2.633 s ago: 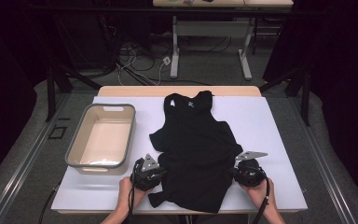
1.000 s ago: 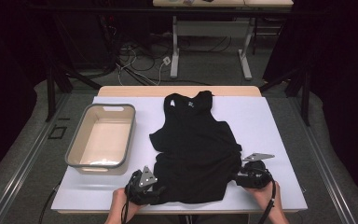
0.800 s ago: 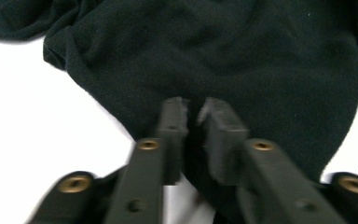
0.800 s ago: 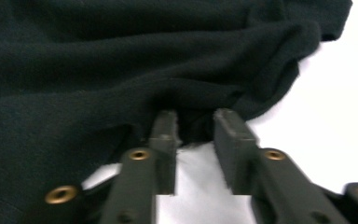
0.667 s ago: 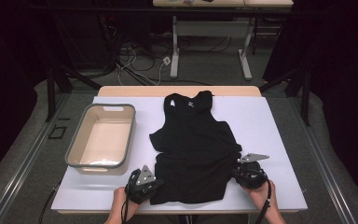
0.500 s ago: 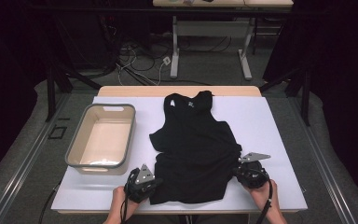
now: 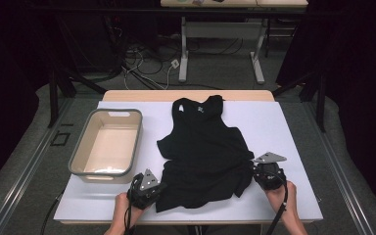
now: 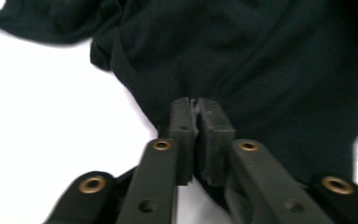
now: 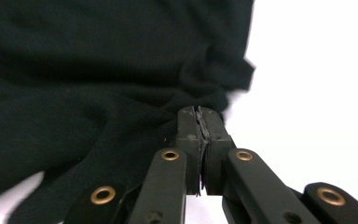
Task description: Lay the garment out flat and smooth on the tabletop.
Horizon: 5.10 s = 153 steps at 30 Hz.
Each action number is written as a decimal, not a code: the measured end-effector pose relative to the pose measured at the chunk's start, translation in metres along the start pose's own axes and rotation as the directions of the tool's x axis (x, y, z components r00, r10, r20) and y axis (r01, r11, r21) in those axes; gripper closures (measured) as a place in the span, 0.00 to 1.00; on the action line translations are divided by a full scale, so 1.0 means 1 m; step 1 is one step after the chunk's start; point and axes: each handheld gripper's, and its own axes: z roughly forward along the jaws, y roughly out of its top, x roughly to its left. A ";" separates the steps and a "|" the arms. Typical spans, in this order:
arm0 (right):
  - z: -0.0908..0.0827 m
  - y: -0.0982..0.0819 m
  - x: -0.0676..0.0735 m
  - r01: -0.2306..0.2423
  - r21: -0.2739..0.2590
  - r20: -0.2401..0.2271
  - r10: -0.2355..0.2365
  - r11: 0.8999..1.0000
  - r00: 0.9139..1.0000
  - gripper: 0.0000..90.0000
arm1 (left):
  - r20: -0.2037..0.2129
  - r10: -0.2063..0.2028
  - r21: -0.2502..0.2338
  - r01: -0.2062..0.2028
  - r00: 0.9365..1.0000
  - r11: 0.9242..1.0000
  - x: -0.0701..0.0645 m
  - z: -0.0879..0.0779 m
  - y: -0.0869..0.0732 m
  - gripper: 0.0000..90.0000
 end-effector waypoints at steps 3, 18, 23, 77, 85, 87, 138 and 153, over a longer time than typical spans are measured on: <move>0.009 -0.004 0.000 0.005 0.034 -0.029 -0.004 0.999 1.000 0.89 | -0.005 -0.004 -0.007 0.004 1.000 1.000 -0.001 -0.002 0.001 0.82; -0.029 -0.017 0.000 -0.046 -0.018 -0.078 0.045 0.999 0.996 0.58 | -0.032 -0.035 -0.012 0.035 0.999 0.999 -0.006 -0.015 -0.004 0.42; -0.033 -0.026 0.003 -0.054 -0.001 -0.069 0.053 0.999 0.996 0.57 | -0.032 -0.033 -0.019 0.033 0.999 0.999 -0.009 -0.018 -0.011 0.38; -0.035 -0.037 -0.004 -0.041 0.019 -0.078 0.043 0.999 0.996 0.63 | -0.021 0.006 -0.002 -0.006 1.000 1.000 -0.005 -0.012 -0.009 0.19; -0.050 -0.041 0.006 -0.046 -0.016 -0.147 0.043 0.999 0.988 0.72 | -0.028 0.011 0.007 -0.011 1.000 1.000 -0.005 -0.014 -0.009 0.19; -0.051 -0.044 0.012 -0.022 -0.019 -0.153 0.019 1.000 0.988 0.81 | -0.027 0.008 0.000 -0.008 1.000 1.000 -0.004 -0.013 -0.009 0.19; -0.048 -0.041 -0.018 -0.015 -0.003 -0.069 0.015 1.000 0.997 0.74 | -0.061 -0.039 0.054 0.043 0.997 0.998 -0.008 -0.013 -0.003 0.27; -0.018 -0.040 -0.017 -0.068 0.079 -0.164 0.080 0.995 0.983 0.72 | 0.086 -0.026 0.051 0.022 0.996 0.998 -0.013 -0.010 -0.006 0.98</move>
